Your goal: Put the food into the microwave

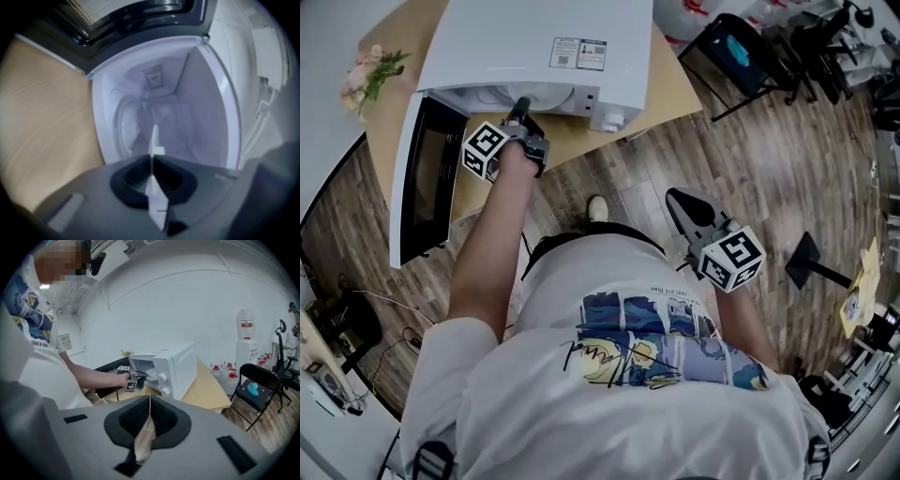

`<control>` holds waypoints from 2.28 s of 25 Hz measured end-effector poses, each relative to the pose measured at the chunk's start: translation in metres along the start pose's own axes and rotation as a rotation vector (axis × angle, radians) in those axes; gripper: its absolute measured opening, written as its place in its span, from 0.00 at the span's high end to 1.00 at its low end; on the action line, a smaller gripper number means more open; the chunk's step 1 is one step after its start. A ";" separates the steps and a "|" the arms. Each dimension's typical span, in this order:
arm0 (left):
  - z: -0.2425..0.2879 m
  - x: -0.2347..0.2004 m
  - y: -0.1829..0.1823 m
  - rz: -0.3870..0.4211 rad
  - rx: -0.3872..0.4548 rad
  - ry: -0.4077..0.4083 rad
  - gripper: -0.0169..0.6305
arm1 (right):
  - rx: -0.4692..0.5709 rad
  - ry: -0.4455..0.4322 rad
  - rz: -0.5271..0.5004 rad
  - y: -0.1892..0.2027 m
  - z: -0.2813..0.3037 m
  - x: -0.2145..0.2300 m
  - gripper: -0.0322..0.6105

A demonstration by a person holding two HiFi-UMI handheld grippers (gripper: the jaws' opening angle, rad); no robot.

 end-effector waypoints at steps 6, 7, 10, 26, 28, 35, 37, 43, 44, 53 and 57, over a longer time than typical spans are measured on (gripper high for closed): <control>0.024 -0.002 -0.002 0.005 0.040 -0.017 0.95 | -0.013 -0.012 -0.005 0.003 -0.002 0.023 0.93; 0.027 -0.003 -0.003 0.005 0.047 -0.021 0.95 | -0.013 -0.016 -0.006 0.003 -0.002 0.026 0.93; 0.035 -0.004 -0.004 0.006 0.063 -0.038 0.95 | -0.018 -0.025 -0.005 0.004 -0.002 0.035 0.93; 0.057 0.006 -0.003 0.251 0.089 -0.228 0.91 | -0.013 -0.063 -0.001 0.006 0.007 0.060 0.93; 0.058 0.009 -0.003 0.353 0.084 -0.280 0.88 | -0.011 -0.066 -0.003 0.006 0.008 0.062 0.93; 0.059 0.012 0.000 0.628 0.093 -0.411 0.81 | -0.010 -0.070 -0.006 0.005 0.009 0.068 0.93; 0.058 0.012 0.000 0.669 0.098 -0.422 0.81 | -0.011 -0.072 -0.006 0.005 0.009 0.069 0.93; 0.059 0.013 0.002 0.762 0.094 -0.459 0.78 | -0.018 -0.079 -0.003 0.006 0.010 0.069 0.93; 0.059 0.013 0.003 0.784 0.093 -0.468 0.77 | -0.019 -0.080 -0.003 0.006 0.010 0.069 0.93; 0.058 0.016 0.007 0.953 0.081 -0.521 0.69 | -0.027 -0.079 0.003 0.007 0.012 0.064 0.93; 0.053 0.016 0.007 0.965 0.064 -0.497 0.69 | -0.025 -0.083 -0.003 0.005 0.016 0.057 0.93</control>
Point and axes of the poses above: the fingertips, and each gripper's own axes: z forward along the fingers, x to its right, y out of its underside, the point moved 6 cm from there along -z, backward along the fingers, and after that the axes turned 12 degrees about -z, right-handed, at the moved point
